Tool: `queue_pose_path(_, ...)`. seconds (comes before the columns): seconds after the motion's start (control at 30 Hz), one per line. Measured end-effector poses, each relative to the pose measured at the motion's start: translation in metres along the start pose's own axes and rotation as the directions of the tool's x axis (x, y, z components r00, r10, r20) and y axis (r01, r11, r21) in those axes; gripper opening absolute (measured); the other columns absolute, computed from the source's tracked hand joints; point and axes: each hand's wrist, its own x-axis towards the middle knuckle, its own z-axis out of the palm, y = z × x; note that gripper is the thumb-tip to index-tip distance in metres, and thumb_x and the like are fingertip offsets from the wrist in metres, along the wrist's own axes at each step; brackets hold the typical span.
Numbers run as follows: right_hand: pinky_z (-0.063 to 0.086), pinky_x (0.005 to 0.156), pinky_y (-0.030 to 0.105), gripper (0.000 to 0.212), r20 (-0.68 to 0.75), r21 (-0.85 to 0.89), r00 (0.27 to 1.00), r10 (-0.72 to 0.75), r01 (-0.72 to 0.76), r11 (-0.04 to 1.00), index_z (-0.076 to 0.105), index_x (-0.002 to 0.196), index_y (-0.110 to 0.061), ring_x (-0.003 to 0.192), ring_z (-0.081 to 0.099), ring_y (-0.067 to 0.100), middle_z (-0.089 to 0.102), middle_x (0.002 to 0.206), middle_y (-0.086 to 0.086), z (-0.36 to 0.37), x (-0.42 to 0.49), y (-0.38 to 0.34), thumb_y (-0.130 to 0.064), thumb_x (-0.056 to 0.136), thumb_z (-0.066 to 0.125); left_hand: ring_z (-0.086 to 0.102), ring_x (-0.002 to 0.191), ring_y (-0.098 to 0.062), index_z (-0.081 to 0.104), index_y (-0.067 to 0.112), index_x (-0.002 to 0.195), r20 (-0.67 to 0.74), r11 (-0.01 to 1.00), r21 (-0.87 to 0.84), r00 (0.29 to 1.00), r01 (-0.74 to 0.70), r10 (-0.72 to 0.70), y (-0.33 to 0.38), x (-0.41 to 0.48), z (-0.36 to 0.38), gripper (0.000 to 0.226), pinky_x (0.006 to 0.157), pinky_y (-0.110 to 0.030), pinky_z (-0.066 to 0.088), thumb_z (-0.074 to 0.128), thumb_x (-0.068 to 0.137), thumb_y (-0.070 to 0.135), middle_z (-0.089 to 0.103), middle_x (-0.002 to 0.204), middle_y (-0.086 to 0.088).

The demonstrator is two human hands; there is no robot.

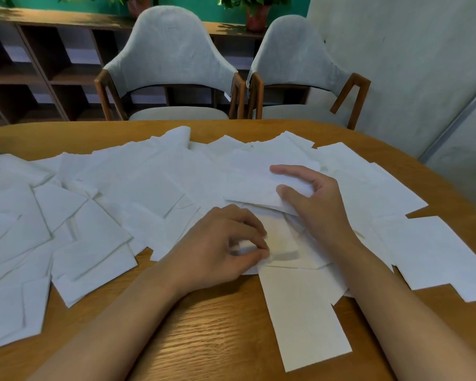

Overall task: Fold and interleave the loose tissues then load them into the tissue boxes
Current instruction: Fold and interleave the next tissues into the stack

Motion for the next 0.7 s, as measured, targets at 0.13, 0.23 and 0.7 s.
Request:
queue_pose_path(0.13,0.035,0.084,-0.007,0.027,0.004,0.041,1.0,0.004,-0.004,0.999,0.075,0.11,-0.035,0.111,0.05,-0.022,0.065,0.111,-0.038,0.0,0.0,0.001,-0.014,0.096,0.065,0.066,0.106,-0.006,0.08,0.03,0.094,-0.008,0.985,-0.148,0.996,0.087,-0.089,0.001,0.001,-0.004,0.003,0.085,-0.025,0.054,0.077,0.093,0.029,0.072,0.104,0.02)
queue_pose_path(0.23,0.038,0.087,-0.003,0.022,0.008,0.105,1.0,-0.021,0.02,0.994,0.075,0.113,-0.03,0.115,0.055,-0.014,0.069,0.116,-0.027,-0.002,-0.001,-0.003,-0.019,0.099,0.062,0.069,0.103,-0.01,0.074,0.029,0.088,-0.044,0.935,-0.318,0.983,0.155,-0.178,0.008,0.0,-0.007,0.012,0.088,-0.03,0.055,0.073,0.093,0.018,0.076,0.101,0.016)
queue_pose_path(0.7,0.038,0.097,0.003,0.046,0.115,0.129,0.987,-0.115,0.1,0.987,0.073,0.118,-0.027,0.121,0.057,-0.004,0.069,0.121,-0.023,-0.01,-0.002,-0.007,-0.059,0.093,0.05,0.044,0.053,-0.021,0.059,0.011,0.074,-0.129,0.462,-0.885,0.918,0.064,-0.375,0.005,0.002,-0.039,0.014,0.041,-0.02,0.036,0.051,0.083,0.019,0.05,0.069,-0.007)
